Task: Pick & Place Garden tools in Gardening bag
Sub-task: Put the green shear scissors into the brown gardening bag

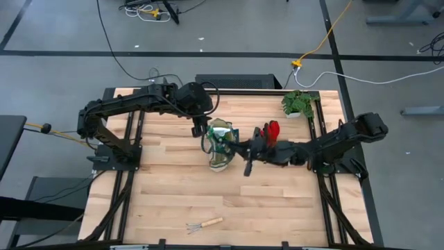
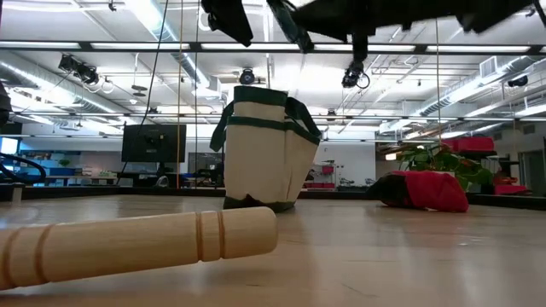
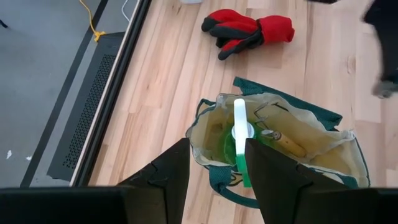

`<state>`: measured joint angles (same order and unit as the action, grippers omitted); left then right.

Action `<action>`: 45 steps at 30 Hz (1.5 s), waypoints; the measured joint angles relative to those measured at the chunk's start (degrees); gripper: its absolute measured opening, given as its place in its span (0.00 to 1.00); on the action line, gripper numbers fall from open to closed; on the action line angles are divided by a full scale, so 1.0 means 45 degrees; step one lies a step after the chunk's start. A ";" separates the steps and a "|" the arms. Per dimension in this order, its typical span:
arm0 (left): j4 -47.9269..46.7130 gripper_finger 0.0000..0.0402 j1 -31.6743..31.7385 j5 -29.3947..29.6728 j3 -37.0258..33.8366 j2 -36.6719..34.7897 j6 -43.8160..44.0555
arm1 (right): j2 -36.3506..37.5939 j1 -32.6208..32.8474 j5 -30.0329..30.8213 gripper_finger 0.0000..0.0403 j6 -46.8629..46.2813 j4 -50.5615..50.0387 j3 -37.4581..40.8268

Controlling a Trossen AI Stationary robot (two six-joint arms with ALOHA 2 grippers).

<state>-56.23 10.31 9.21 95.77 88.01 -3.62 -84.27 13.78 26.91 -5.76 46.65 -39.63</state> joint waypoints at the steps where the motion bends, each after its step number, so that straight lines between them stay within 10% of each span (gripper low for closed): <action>1: 0.0079 0.40 0.0000 0.0000 0.0000 0.0000 0.0000 | -0.0017 -0.0198 -0.0270 0.01 -0.0014 0.0843 0.0412; 7: 0.0265 0.41 0.0000 0.0000 0.0000 0.0000 0.0000 | -0.0185 -0.1145 -0.1144 0.01 -0.0319 0.3964 0.2003; 23: 0.0491 0.41 0.0000 0.0000 0.0000 0.0000 -0.0001 | -0.0204 -0.1386 -0.2985 0.00 -0.1606 0.1738 0.2004; 45: 0.0491 0.41 0.0000 0.0000 0.0000 0.0000 -0.0019 | 0.2735 0.0307 -0.5577 0.01 -0.5155 -0.7918 0.2004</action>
<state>-54.02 10.31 9.21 95.77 88.01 -3.70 -71.96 15.16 1.82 -28.96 11.02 -30.61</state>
